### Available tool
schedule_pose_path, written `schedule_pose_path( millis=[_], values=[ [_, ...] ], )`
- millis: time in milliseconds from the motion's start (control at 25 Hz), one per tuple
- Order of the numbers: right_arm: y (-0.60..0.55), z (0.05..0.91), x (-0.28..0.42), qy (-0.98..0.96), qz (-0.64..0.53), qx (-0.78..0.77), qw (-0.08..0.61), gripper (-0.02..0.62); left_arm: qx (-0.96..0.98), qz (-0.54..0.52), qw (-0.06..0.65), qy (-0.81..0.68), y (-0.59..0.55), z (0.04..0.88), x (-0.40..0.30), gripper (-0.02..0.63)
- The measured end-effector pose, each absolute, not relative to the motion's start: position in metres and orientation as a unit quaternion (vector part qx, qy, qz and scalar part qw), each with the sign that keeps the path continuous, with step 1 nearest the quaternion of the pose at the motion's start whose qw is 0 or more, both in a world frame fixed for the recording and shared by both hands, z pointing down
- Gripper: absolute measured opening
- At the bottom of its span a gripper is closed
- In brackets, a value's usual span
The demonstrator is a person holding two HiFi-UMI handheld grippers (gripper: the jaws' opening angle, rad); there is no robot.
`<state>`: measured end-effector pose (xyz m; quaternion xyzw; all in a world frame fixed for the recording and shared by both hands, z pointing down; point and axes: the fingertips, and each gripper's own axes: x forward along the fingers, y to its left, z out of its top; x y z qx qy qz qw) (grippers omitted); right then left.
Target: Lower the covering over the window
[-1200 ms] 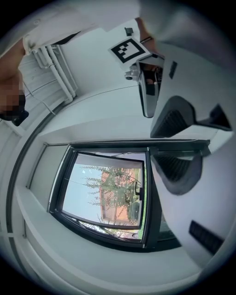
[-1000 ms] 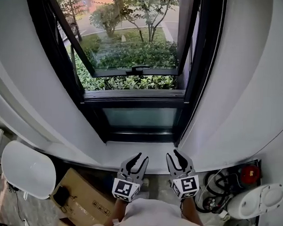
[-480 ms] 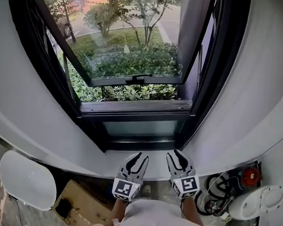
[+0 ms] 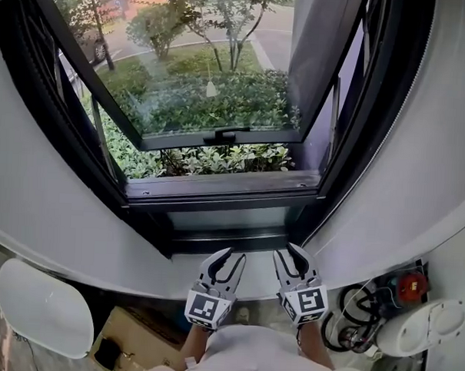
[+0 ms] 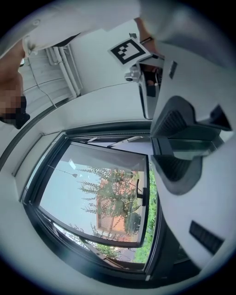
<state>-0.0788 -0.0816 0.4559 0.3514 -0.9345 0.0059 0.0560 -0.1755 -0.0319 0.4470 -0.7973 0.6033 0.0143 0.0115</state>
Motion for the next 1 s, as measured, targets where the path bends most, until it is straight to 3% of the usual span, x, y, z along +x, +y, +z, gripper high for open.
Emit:
schedule_pose_path(
  millis=[440, 1000],
  values=[
    [-0.121, 0.445, -0.075, -0.913, 0.002, 0.407, 0.044, 0.118, -0.827, 0.031, 0.027, 0.56, -0.081, 0.433, -0.177, 0.121],
    [-0.155, 0.429, 0.0, -0.859, -0.013, 0.51, 0.044, 0.115, -0.886, 0.037, 0.048, 0.461, -0.147, 0.419, -0.095, 0.107]
  ],
)
